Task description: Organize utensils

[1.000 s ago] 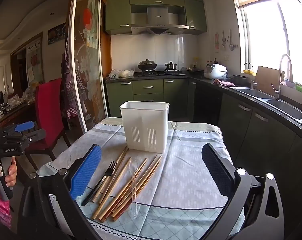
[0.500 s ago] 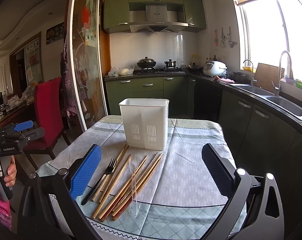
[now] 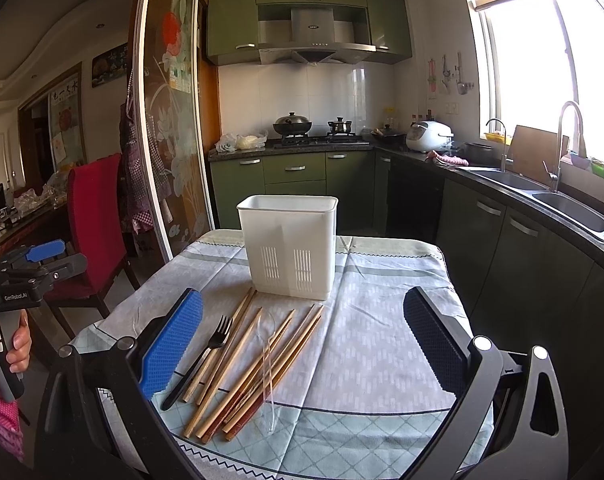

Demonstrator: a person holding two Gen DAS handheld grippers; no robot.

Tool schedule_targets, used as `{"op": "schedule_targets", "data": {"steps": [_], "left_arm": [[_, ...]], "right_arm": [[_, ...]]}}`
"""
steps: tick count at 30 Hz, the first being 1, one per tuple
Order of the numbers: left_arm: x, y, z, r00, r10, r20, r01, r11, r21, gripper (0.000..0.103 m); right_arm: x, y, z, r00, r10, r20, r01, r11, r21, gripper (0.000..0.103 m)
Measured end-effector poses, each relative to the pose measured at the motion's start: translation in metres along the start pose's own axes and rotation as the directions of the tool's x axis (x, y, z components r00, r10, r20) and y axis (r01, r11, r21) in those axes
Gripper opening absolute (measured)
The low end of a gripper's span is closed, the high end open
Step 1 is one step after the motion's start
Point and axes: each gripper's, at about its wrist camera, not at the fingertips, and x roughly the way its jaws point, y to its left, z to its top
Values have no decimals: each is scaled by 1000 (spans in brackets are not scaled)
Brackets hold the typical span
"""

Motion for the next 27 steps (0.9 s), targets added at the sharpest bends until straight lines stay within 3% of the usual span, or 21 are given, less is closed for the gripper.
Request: {"op": "schedule_targets", "data": {"steps": [27], "left_arm": [[4,0,-1,1000,-13,-16,13,1000,-4,97]], "right_arm": [[0,0,0,1000,1,0,-1,1000,0,99]]}}
